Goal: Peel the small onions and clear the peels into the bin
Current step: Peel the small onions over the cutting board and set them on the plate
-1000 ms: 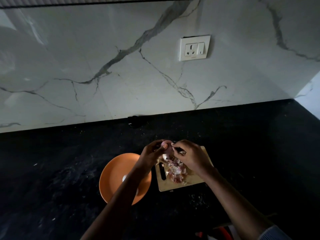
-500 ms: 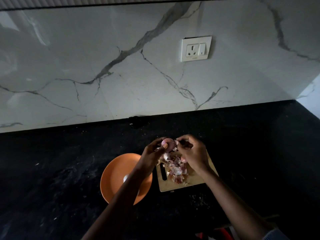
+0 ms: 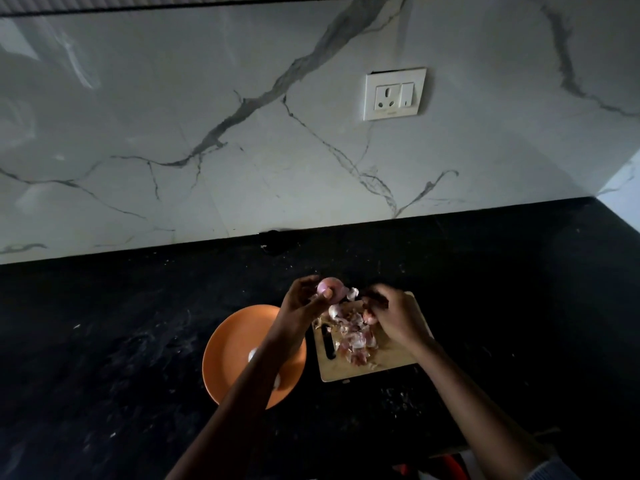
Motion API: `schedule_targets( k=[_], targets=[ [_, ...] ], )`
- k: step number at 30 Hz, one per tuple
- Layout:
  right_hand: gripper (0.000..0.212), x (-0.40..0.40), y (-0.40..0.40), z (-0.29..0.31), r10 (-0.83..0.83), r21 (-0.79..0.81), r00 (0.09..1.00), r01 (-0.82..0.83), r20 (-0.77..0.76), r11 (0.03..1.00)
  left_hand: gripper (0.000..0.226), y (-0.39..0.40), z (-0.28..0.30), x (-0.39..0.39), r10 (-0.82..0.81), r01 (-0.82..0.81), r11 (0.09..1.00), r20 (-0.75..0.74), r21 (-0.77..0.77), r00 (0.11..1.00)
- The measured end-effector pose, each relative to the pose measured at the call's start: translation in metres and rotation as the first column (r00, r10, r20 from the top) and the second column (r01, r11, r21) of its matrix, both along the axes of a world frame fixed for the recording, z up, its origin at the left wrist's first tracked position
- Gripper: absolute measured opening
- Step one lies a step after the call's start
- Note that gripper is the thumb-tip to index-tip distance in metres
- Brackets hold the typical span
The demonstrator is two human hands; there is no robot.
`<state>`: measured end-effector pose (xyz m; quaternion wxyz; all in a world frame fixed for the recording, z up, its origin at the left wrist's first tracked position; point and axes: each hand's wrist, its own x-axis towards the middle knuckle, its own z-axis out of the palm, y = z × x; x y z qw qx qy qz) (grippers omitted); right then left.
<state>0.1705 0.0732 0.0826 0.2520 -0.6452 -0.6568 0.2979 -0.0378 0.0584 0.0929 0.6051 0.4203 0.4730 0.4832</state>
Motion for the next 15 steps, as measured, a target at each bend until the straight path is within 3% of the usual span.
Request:
schedule_targets(
  k=[5, 9, 15],
  targets=[
    [0.034, -0.007, 0.003, 0.028, 0.183, 0.171, 0.966, -0.152, -0.181, 0.973, 0.048, 0.005, -0.002, -0.002, 0.007, -0.006, 1.000, -0.035, 0.022, 0.999],
    [0.039, -0.011, 0.005, 0.038, 0.286, 0.244, 0.950, -0.251, -0.121, 0.937, 0.034, 0.004, 0.004, 0.001, -0.044, 0.044, 0.998, -0.006, 0.035, 0.999],
    [0.031, -0.007, 0.006, 0.037, 0.270, 0.293, 0.954, -0.222, -0.134, 0.930, 0.027, -0.002, 0.018, 0.006, -0.130, 0.127, 0.990, 0.036, 0.057, 0.991]
  ],
)
